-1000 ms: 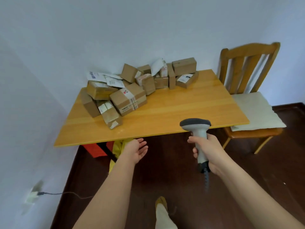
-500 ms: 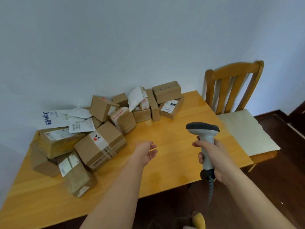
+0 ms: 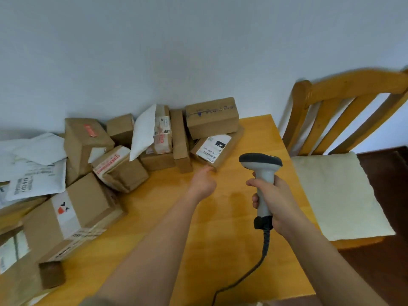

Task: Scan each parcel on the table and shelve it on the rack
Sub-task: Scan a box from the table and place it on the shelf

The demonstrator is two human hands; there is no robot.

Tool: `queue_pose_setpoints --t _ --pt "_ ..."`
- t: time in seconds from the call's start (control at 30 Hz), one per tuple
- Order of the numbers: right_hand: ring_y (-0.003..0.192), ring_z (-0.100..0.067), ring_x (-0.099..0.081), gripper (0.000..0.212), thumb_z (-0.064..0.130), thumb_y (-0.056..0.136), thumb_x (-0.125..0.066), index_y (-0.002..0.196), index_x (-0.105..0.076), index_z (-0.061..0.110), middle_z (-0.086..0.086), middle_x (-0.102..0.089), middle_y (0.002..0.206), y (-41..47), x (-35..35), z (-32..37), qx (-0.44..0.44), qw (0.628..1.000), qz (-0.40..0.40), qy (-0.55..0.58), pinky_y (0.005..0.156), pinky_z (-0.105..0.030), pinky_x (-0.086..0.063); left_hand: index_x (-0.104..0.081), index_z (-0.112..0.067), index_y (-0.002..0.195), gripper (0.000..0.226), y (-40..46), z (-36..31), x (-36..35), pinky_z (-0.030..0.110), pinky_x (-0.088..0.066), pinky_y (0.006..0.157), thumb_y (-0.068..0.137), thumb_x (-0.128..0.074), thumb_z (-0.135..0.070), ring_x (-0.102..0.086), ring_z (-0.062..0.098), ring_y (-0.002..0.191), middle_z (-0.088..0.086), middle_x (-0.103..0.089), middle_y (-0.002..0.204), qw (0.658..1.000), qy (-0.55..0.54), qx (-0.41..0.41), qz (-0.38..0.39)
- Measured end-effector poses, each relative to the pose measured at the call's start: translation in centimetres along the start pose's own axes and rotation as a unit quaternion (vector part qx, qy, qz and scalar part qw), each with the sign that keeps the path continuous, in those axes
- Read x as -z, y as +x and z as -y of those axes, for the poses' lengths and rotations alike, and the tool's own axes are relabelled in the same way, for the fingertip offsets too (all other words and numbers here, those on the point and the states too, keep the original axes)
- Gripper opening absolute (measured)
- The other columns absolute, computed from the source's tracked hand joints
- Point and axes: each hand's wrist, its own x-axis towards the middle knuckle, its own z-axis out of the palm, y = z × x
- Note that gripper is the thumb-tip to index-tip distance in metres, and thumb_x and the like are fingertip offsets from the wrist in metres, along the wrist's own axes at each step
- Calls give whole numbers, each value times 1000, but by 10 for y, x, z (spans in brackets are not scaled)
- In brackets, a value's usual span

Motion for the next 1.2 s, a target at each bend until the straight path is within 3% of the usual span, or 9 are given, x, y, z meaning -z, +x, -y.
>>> queue_pose_setpoints --t 0.07,0.13,0.2,0.27,0.47,0.67,0.83,1.03,1.2 --pt "55 -15 -50 17 13 91 -64 107 -60 15 -13 -59 90 20 4 5 -8 1000 3 -5 57 -34 -45 -42 -19 146 61 23 -5 -11 29 -49 94 89 -43 2 -45 21 128 -2 -37 150 999 34 -26 27" --pt "55 -16 -50 16 13 91 -65 106 -60 15 -14 -59 89 34 8 8 -15 1000 6 -11 58 -35 -45 -29 -24 154 71 41 -5 -21 29 -33 112 88 -42 0 -23 22 147 -1 -18 163 997 63 -22 45" --pt "55 -16 -50 16 13 90 -65 106 -60 15 -13 -59 89 44 12 8 -20 1000 3 -14 58 -35 -45 -15 -25 158 76 53 -2 -28 21 -24 108 91 -41 1 -11 20 151 -4 -1 166 993 103 -9 65" --pt "55 -16 -50 17 13 90 -65 106 -60 14 -13 -59 90 51 15 7 -25 1000 0 -16 57 -35 -45 -7 -20 159 79 63 4 -32 22 -26 108 93 -44 2 -11 18 151 -5 6 165 987 140 -11 77" --pt "57 -16 -51 17 14 91 -65 107 -60 16 -14 -61 92 54 12 2 -41 999 -3 -24 59 -35 -46 -19 -26 157 79 48 18 -30 32 -35 113 89 -44 5 -26 15 146 -12 -10 164 975 208 -56 58" --pt "54 -16 -50 17 14 89 -66 106 -62 15 -7 -56 71 37 -14 -2 -50 998 8 -37 58 -35 -45 -28 -30 154 79 -1 54 -28 31 -35 113 88 -43 10 -29 10 144 -21 -15 161 973 199 -81 86" --pt "50 -14 -49 15 11 90 -64 104 -61 15 -6 -57 72 12 -36 -6 -37 998 26 -41 52 -31 -44 -42 -30 147 72 -35 87 -15 25 -32 113 88 -38 11 -30 10 144 -19 -23 160 967 209 -95 112" --pt "48 -13 -49 22 8 91 -63 112 -58 10 -9 -59 80 -13 -58 -20 -33 997 49 -52 48 -28 -44 -55 -27 135 62 -68 139 31 26 -34 111 87 -39 8 -37 12 140 -16 -37 154 956 263 -64 115" --pt "52 -14 -50 19 11 93 -63 111 -59 10 -8 -55 76 -32 -81 -37 -38 994 67 -77 49 -29 -44 -51 -26 140 54 -92 167 76 29 -47 96 92 -42 -2 -52 21 125 -1 -48 144 949 311 47 18"
